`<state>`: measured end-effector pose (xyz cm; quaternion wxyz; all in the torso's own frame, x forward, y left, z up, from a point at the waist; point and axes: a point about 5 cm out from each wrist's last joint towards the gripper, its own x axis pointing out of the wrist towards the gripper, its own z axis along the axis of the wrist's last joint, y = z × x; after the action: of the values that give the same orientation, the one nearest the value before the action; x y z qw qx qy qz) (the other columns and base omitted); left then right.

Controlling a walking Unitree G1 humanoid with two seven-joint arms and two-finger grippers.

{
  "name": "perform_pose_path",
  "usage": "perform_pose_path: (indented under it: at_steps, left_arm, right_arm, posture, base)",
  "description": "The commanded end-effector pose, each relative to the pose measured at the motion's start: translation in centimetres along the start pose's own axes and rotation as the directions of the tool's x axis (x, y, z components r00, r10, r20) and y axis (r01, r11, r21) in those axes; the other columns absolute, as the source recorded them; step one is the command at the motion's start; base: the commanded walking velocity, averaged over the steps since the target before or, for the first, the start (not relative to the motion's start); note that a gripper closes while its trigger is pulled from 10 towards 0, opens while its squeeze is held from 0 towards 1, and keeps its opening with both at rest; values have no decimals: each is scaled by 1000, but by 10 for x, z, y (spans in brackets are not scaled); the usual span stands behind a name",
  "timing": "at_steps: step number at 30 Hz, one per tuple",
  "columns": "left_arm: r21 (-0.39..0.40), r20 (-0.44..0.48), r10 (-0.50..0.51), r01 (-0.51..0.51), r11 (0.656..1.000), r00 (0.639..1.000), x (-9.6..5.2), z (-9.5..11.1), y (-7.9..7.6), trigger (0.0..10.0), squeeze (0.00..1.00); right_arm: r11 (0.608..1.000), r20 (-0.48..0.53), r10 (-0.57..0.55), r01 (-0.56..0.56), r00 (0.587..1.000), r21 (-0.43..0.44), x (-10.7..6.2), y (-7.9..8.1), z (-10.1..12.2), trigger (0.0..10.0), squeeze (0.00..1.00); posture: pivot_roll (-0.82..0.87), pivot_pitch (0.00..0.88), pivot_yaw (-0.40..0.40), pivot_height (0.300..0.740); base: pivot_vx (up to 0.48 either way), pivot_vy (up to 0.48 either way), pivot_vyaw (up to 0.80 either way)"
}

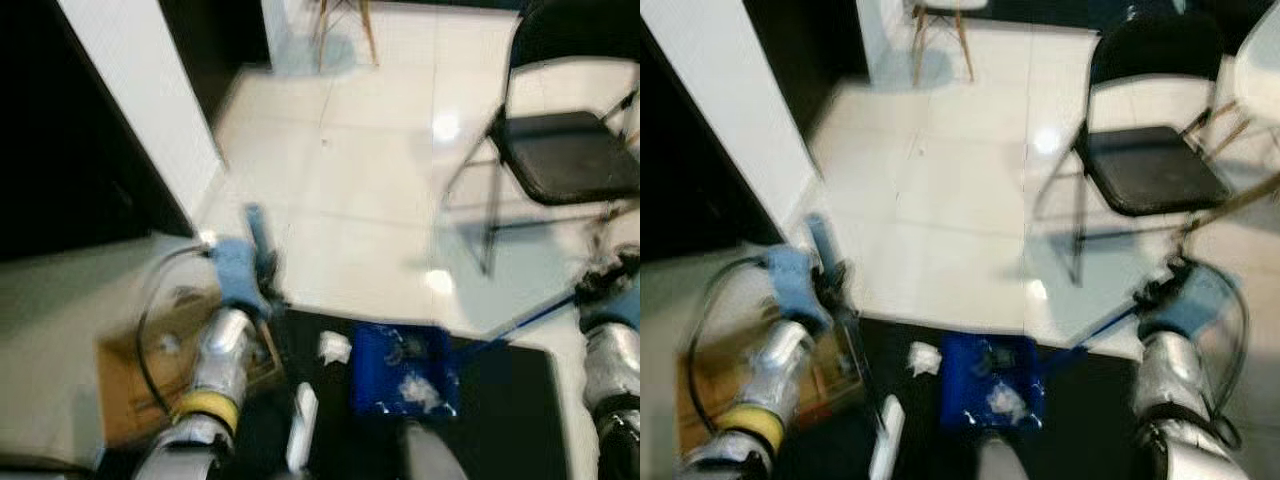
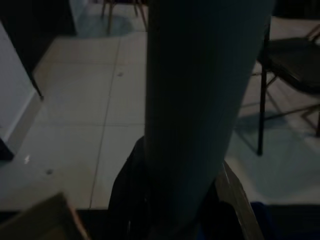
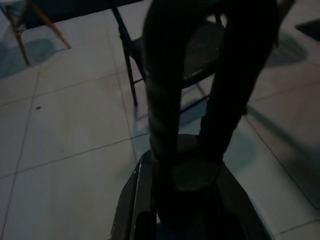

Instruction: Sweep floor

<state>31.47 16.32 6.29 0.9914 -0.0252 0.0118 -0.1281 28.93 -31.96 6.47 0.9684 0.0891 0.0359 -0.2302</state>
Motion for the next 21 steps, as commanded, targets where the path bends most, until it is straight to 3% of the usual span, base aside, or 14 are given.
perform_pose_path:
  at_steps: [1, 21]
  left_arm:
    - [-21, -18, 32, -33, 999, 999, -9, -8, 7, 10000, 0]
    - [-12, 4, 22, -22, 1000, 1000, -11, -7, 5, 10000, 0]
  right_arm:
    - [1000, 21, 6, -6, 1000, 0, 1, 2, 3, 10000, 0]
    - [1000, 18, 11, -11, 1000, 0, 0, 3, 1, 10000, 0]
  posture:
    - [-32, 80, -3, 740]
    - [-34, 84, -5, 740]
  base:
    - [0, 0, 0]
    - [0, 0, 0]
